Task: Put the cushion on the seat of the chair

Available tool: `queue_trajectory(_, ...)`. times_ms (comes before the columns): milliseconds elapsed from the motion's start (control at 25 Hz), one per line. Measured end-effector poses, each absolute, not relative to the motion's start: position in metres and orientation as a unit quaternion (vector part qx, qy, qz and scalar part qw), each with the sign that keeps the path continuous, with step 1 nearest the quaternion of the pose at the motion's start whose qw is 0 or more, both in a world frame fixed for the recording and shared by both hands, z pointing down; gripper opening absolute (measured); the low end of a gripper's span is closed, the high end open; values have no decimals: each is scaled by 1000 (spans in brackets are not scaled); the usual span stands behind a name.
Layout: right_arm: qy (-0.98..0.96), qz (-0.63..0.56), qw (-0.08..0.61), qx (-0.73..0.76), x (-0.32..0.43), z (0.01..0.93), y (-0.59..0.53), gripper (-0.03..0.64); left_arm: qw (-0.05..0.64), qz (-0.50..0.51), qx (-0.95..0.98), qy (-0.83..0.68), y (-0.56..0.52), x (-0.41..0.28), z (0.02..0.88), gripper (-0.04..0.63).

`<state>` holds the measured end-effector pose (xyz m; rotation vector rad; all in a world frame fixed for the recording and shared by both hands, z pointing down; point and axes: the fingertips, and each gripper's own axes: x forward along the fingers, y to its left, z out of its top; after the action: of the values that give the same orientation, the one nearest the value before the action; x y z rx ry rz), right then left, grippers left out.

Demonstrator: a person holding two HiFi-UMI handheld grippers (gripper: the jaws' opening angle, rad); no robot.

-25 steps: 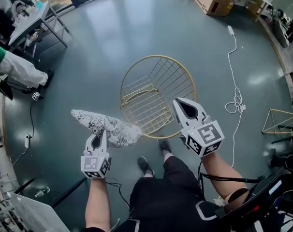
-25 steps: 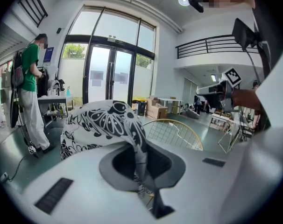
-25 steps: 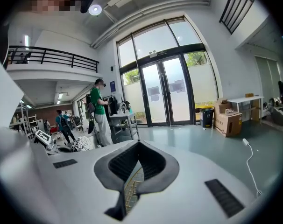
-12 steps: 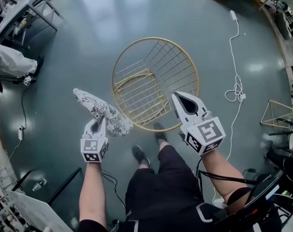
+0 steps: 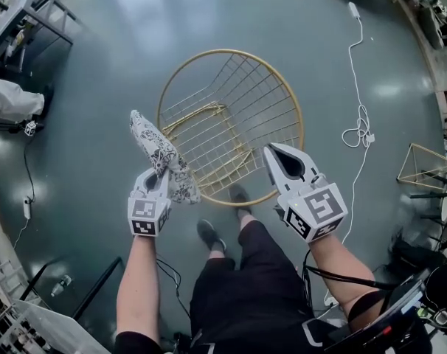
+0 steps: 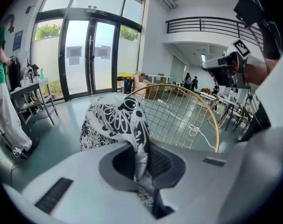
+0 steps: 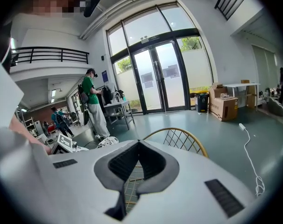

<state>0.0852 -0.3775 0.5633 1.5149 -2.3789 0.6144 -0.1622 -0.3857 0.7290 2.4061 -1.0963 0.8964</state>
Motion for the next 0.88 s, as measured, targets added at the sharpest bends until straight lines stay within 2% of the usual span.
queue_trajectory(880,-809,229,132,525,122,606,-405,8,190,343,869,-302,-426,-53,812,20)
